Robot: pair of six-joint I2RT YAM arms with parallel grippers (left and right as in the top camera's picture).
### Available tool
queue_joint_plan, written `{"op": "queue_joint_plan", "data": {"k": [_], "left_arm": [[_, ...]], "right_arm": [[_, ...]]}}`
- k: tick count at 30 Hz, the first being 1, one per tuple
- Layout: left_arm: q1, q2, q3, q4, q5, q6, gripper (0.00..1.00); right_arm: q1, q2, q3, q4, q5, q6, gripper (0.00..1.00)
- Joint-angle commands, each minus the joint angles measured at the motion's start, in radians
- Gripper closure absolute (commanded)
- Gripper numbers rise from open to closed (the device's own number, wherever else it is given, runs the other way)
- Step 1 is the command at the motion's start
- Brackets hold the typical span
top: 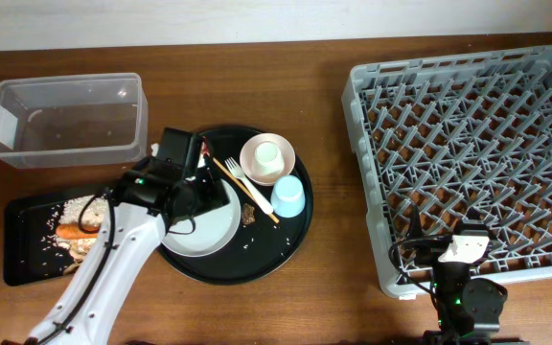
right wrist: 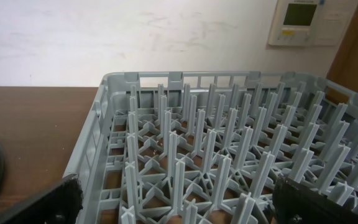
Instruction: Sort waste into correct bins and load items into the dishwasher rack
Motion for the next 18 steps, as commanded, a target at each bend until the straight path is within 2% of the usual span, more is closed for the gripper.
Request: {"op": "queue_joint_plan", "data": {"k": [1, 5, 7, 8, 11, 18], "left_arm": [[0.0, 0.024, 0.013, 0.001, -0.048, 0.011, 0.08], [0.084, 0.014, 0.054, -0.044, -0.156, 0.011, 0.07], [0.152, 0.005, 0.084, -0.073, -0.155, 0.011, 0.06], [0.19, -0.001, 0.097, -0.084, -0.155, 0.011, 0.01], [0.309, -0.027, 0.113, -0.088, -0.155, 0.011, 0.01], [0.466, -0.037, 0.113, -0.113, -0.151, 0.01, 0.01]], "right_arm": [[-0.006, -0.004, -0.006, -0.005, 0.012, -0.006, 0.01], [-0.006, -0.004, -0.006, -0.005, 0.012, -0.006, 0.01], [-0.006, -0.004, -0.006, -0.005, 0.012, -0.006, 0.01], [-0.006, -0.004, -0.006, -0.005, 0.012, -0.006, 0.01], [-0.006, -0.004, -0.006, -0.005, 0.012, -0.006, 0.01], [-0.006, -0.004, -0.006, -0.005, 0.012, -0.006, 0.01]]}}
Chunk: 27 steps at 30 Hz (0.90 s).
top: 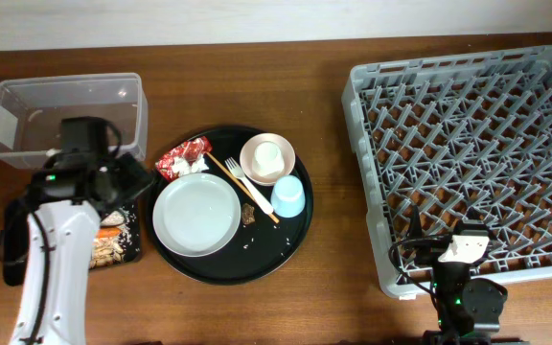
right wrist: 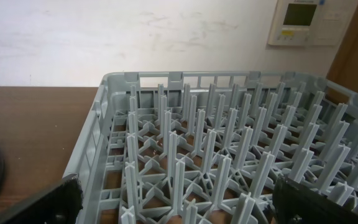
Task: Sort waste into correct bins and load items into the dishwasher rack
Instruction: 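Move the right gripper from rest toward the light-blue cup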
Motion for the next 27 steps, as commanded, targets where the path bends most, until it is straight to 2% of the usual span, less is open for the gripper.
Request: {"op": "queue_joint_plan", "data": {"k": [1, 9, 11, 13, 16, 18, 20, 22, 27], "left_arm": [[0.055, -0.017, 0.02, -0.004, -0.01, 0.005, 0.01], [0.058, -0.017, 0.02, -0.003, 0.005, 0.005, 0.01], [0.058, -0.017, 0.02, -0.003, 0.005, 0.005, 0.01], [0.058, -0.017, 0.02, -0.003, 0.005, 0.005, 0.01], [0.058, -0.017, 0.02, -0.003, 0.005, 0.005, 0.01], [0.058, -0.017, 0.02, -0.003, 0.005, 0.005, 0.01], [0.058, -0.017, 0.02, -0.003, 0.005, 0.005, 0.01], [0.058, -0.017, 0.02, -0.003, 0.005, 0.005, 0.01], [0.058, -0.017, 0.02, -0.003, 0.005, 0.005, 0.01]], "right_arm": [[-0.006, -0.004, -0.006, -0.005, 0.012, -0.006, 0.01], [-0.006, -0.004, -0.006, -0.003, -0.002, -0.006, 0.01], [-0.006, -0.004, -0.006, 0.01, -0.136, 0.008, 0.01], [-0.006, -0.004, -0.006, 0.055, -0.42, 0.135, 0.01], [-0.006, -0.004, -0.006, 0.134, -0.936, 0.437, 0.01], [-0.006, -0.004, -0.006, 0.14, -1.09, 0.575, 0.01], [-0.006, -0.004, -0.006, 0.139, -1.111, 0.729, 0.01], [-0.006, -0.004, -0.006, 0.148, -1.089, 0.803, 0.01], [-0.006, -0.004, -0.005, 0.245, -1.122, 0.843, 0.01]]}}
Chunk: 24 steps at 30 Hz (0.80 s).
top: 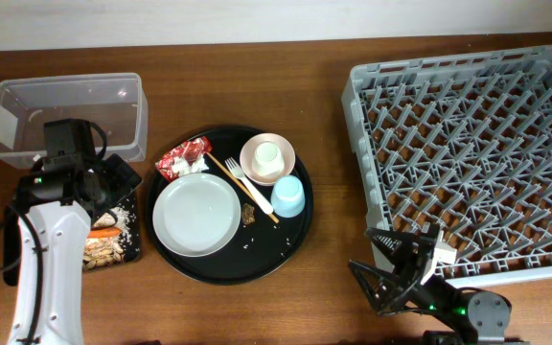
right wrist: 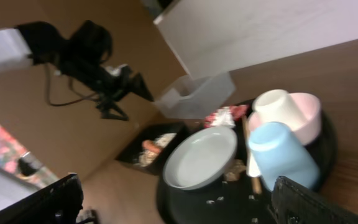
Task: Sort waste into correct bins and load items into the dishwasher rack
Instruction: 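Move the right gripper from rest toward the light-blue cup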
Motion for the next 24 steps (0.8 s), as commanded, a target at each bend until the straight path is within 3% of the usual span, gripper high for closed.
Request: {"op": "queue_joint_plan", "data": {"k": [1, 9, 13, 17, 22, 24], "left_arm": [[0.004, -0.017, 0.02, -0.001, 0.0, 0.005, 0.01], [0.004, -0.017, 0.02, -0.001, 0.0, 0.005, 0.01], [0.004, -0.017, 0.02, -0.001, 0.0, 0.005, 0.01], [0.004, -0.017, 0.02, -0.001, 0.0, 0.005, 0.01], [0.004, -0.017, 0.02, -0.001, 0.0, 0.005, 0.01], [0.004, -0.017, 0.02, -0.001, 0.0, 0.005, 0.01]], "right_arm": [[-0.006, -0.004, 0.003, 0.06, -0.085, 0.102, 0.01], [-0.006, 0.006, 0.25, 0.076, 0.001, 0.07, 0.02], [-0.006, 0.1, 0.434, -0.127, 0.104, -0.131, 0.01], [-0.006, 0.32, 0.627, -0.365, 0.169, -0.366, 0.01], [-0.003, 0.613, 0.881, -0.563, 0.176, -0.523, 0.02], [0.052, 0.78, 1.046, -0.702, 0.274, -0.607, 0.01]]}}
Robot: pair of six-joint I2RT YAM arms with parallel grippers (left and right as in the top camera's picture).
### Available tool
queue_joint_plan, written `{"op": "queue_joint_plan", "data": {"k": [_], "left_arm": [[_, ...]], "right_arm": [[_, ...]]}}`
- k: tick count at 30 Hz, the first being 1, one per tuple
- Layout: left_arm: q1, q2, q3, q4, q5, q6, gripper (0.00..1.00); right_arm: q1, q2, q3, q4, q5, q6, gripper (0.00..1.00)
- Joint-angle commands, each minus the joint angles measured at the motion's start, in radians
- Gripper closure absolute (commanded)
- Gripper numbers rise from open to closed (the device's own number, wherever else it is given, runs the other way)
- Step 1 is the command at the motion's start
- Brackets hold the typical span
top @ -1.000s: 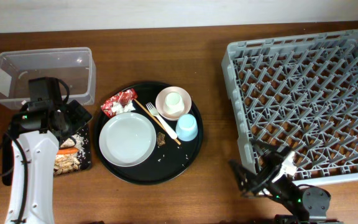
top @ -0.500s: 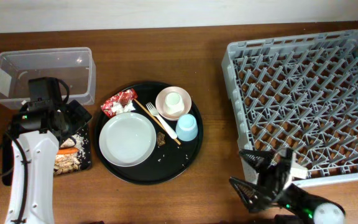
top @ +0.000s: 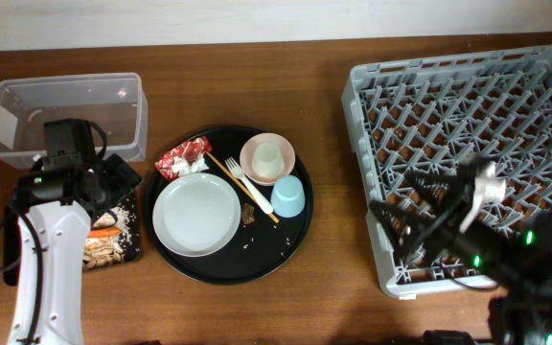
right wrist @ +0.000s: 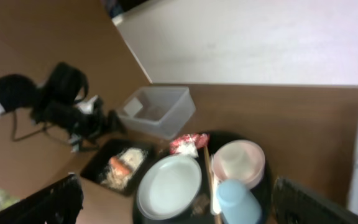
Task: Sort waste into correct bins and load items into the dishwasher rack
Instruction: 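Move the right gripper from rest toward the light-blue cup, then grasp the light-blue cup with the right gripper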
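Note:
A round black tray [top: 233,264] carries a white plate [top: 196,214], a pink bowl [top: 267,158] with a white cup in it, an upturned blue cup [top: 287,196], a white fork [top: 247,182], chopsticks and a red wrapper [top: 182,158]. My right gripper [top: 405,230] hangs open over the front left corner of the grey rack [top: 477,144], holding nothing. Its wrist view looks down on the plate [right wrist: 169,185], the blue cup [right wrist: 235,200] and the bowl [right wrist: 238,163]. My left gripper [top: 121,182] is over the black food tray [top: 103,244]; its jaws are not readable.
A clear plastic bin [top: 70,120] stands at the back left, seen too in the wrist view as the bin [right wrist: 157,111]. The food tray [right wrist: 120,165] holds rice and orange pieces. Bare wood lies between the round tray and the rack.
My right gripper was low at the table's front, tilted toward the round tray. It is now higher, over the rack's front left corner, looking down on the tray. The left arm is unchanged.
First my left gripper was over the round tray by the plate, and the right one rested at the front facing the rack. Then the left was over the food tray beside the bin. Later the right had turned toward the dishes, and now stands raised.

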Motion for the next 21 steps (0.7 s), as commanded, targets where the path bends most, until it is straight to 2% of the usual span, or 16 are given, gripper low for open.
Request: {"op": "queue_joint_plan", "data": {"k": [1, 3, 8, 11, 15, 21], "left_arm": [[0.004, -0.017, 0.02, -0.001, 0.0, 0.005, 0.01], [0.004, -0.017, 0.02, -0.001, 0.0, 0.005, 0.01], [0.004, -0.017, 0.02, -0.001, 0.0, 0.005, 0.01], [0.004, -0.017, 0.02, -0.001, 0.0, 0.005, 0.01], [0.004, -0.017, 0.02, -0.001, -0.001, 0.005, 0.01], [0.004, -0.017, 0.02, -0.001, 0.0, 0.005, 0.01]], "right_arm": [[0.079, 0.168, 0.186, -0.117, 0.158, -0.169, 0.01], [0.16, 0.232, 0.236, -0.163, 0.284, -0.174, 0.01], [0.494, 0.407, 0.27, -0.201, 0.729, -0.169, 0.01], [0.675, 0.56, 0.27, -0.19, 1.007, -0.056, 0.01], [0.769, 0.743, 0.27, -0.13, 1.052, 0.015, 0.01], [0.777, 0.968, 0.27, -0.065, 1.017, 0.016, 0.01]]}}
